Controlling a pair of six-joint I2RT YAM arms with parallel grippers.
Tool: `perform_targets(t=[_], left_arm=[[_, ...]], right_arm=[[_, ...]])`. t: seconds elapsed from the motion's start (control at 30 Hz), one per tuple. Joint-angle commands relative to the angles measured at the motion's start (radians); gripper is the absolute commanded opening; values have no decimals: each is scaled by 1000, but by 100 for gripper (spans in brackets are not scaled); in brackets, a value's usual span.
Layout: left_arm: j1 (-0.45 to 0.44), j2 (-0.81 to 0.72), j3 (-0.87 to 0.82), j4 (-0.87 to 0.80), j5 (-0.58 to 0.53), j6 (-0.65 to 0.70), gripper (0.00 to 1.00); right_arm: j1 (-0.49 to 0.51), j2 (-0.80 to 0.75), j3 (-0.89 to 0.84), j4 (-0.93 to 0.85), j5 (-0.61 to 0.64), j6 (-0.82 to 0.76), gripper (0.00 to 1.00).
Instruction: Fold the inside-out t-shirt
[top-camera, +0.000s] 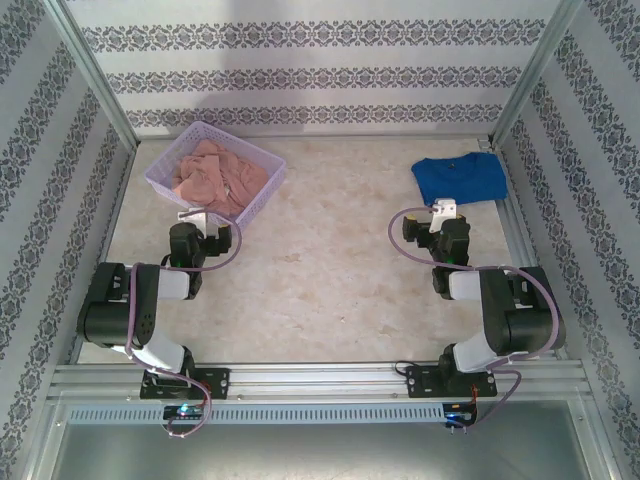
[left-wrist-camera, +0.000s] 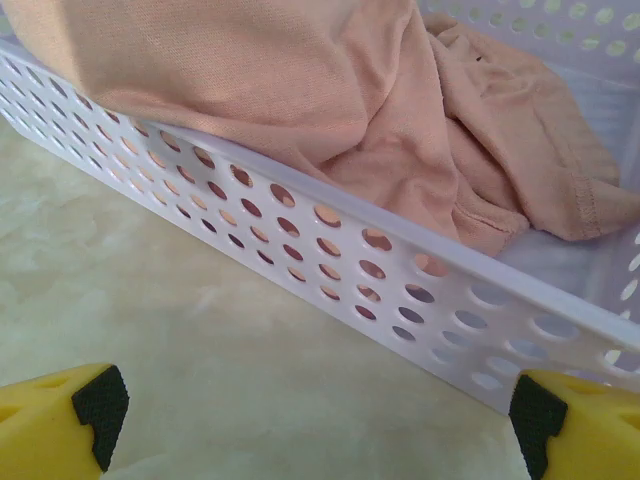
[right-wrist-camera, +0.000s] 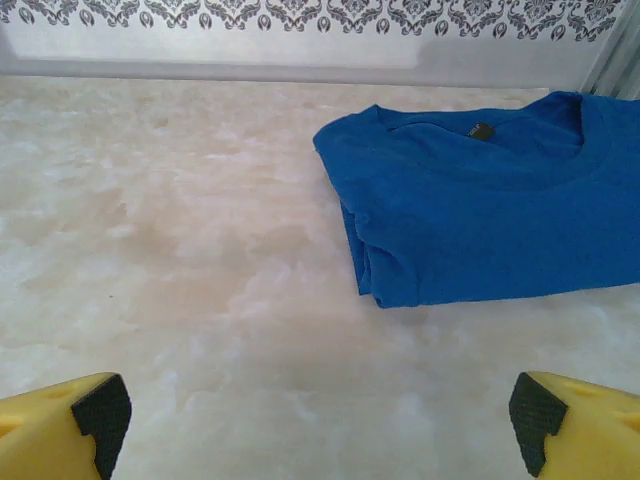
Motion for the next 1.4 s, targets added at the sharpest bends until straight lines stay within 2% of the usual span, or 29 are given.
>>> perform_targets(t=[0.0,0.73,0.87,0.93,1.0,1.07,1.13,1.2,1.23,1.3,1.37], left_arm=[[-15,-6,-1,55,-8,16,100],[-14,-10,-1,59,-26,8,100],[-14,-123,-45,42,-187,-60,100],[-12,-255,-8,-189,-379,-158,100],[-11,-339,31,-372,-523,-211,100],[-8,-407,47,-460,-589,-270,100],[-1,-467,107,-595,-531,-331,100],[-3,-471,179,-662,-351,-345,100],[-4,-452,219,-679,-241,-356,100],[-4,-375,292,-693,-75,-386,100],[-4,-259,385,-738,-2,-387,100]], right_arm=[[-4,-4,0,19,-2,15,98],[-17,-3,0,17,-20,20,98],[-15,-81,-5,-32,75,52,98],[-15,-171,0,-122,169,86,98],[-17,-260,16,-245,297,151,98],[-22,-350,56,-411,420,267,98],[-23,-433,108,-589,434,381,98],[-12,-473,118,-581,257,412,97],[22,-472,128,-550,157,403,96],[121,-431,190,-560,70,329,96],[258,-360,294,-646,77,241,96]])
